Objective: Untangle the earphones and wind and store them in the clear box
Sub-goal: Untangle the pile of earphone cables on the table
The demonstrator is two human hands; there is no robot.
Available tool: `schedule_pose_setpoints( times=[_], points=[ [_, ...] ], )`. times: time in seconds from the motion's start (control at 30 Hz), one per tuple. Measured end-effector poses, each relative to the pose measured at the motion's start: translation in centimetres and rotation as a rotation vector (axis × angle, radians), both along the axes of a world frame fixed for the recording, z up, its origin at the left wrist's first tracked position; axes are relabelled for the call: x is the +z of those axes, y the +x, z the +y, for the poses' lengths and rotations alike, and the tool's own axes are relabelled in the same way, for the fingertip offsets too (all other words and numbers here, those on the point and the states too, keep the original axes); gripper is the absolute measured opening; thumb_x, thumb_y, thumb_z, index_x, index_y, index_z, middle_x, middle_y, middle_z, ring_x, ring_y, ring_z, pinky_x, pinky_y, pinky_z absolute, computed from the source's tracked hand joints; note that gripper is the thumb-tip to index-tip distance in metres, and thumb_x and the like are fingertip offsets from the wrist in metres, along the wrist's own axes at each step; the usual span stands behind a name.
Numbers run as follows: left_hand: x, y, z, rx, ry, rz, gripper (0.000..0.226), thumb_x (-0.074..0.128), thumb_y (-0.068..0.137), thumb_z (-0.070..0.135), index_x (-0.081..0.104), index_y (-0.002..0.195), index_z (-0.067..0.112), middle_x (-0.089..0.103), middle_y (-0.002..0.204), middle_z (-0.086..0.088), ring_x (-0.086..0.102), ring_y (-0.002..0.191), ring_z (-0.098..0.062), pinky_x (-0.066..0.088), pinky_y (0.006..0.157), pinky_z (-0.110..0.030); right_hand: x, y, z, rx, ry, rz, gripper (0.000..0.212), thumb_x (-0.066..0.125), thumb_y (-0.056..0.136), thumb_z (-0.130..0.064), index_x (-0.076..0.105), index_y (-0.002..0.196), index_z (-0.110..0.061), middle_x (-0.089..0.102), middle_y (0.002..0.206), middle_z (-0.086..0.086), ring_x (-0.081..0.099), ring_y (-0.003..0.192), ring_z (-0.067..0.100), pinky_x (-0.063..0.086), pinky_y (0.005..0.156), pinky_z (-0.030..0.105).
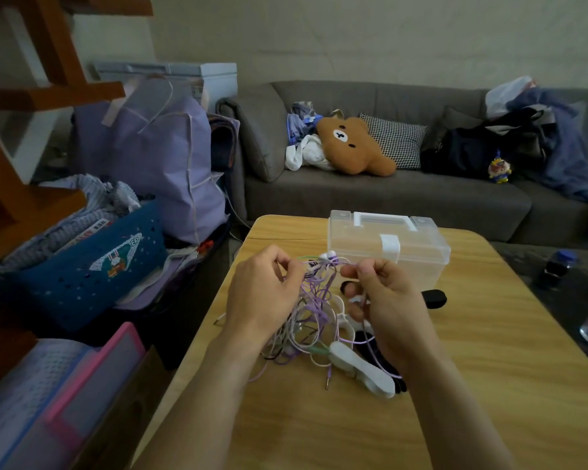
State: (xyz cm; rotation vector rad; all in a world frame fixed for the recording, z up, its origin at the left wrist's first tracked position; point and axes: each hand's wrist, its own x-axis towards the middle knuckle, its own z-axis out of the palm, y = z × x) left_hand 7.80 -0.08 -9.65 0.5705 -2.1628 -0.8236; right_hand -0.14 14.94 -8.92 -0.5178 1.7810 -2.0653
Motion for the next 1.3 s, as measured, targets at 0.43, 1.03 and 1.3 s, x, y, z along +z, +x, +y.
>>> schedule_pose_setpoints(
  times=[0.43,1.03,1.3],
  points=[
    [0.6,0.5,1.1,-0.375,0.235,-0.043,0.013,0.072,0.088,0.017,0.059,0.089,0.019,0.071,0.081,0.0,0.069,0.076,-0.02,0.058,0.068,-0.043,0.4,0.4,0.2,0.286,-0.155,-0.059,0.027,0.039,0.106,-0.013,0.06,0.103,0.002,0.07,0.109,0.023,0.068,0.105,0.034,0.055,0.088,0.04],
    [0.8,-0.3,0.5,-0.075,0.396,0.266,0.015,0.067,0.093,0.018,0.055,0.083,0.017,0.07,0.083,-0.011,0.065,0.067,-0.008,0.052,0.06,-0.018,0.1,0.8,-0.3,0.22,0.14,0.093,0.014,0.065,0.095,-0.019,0.061,0.09,-0.007,0.048,0.058,-0.006,0.035,0.048,0.007,0.032,0.047,0.018],
    [0.7,0.3,-0.3,-0.189,0.336,0.151,0.012,0.078,0.085,0.023,0.068,0.08,0.018,0.073,0.074,0.002,0.069,0.07,-0.01,0.052,0.064,-0.019,-0.2,0.4,0.1,0.136,0.169,0.254,0.018,0.067,0.094,-0.024,0.07,0.093,-0.006,0.056,0.051,-0.016,0.047,0.045,-0.002,0.038,0.049,0.011]
  ],
)
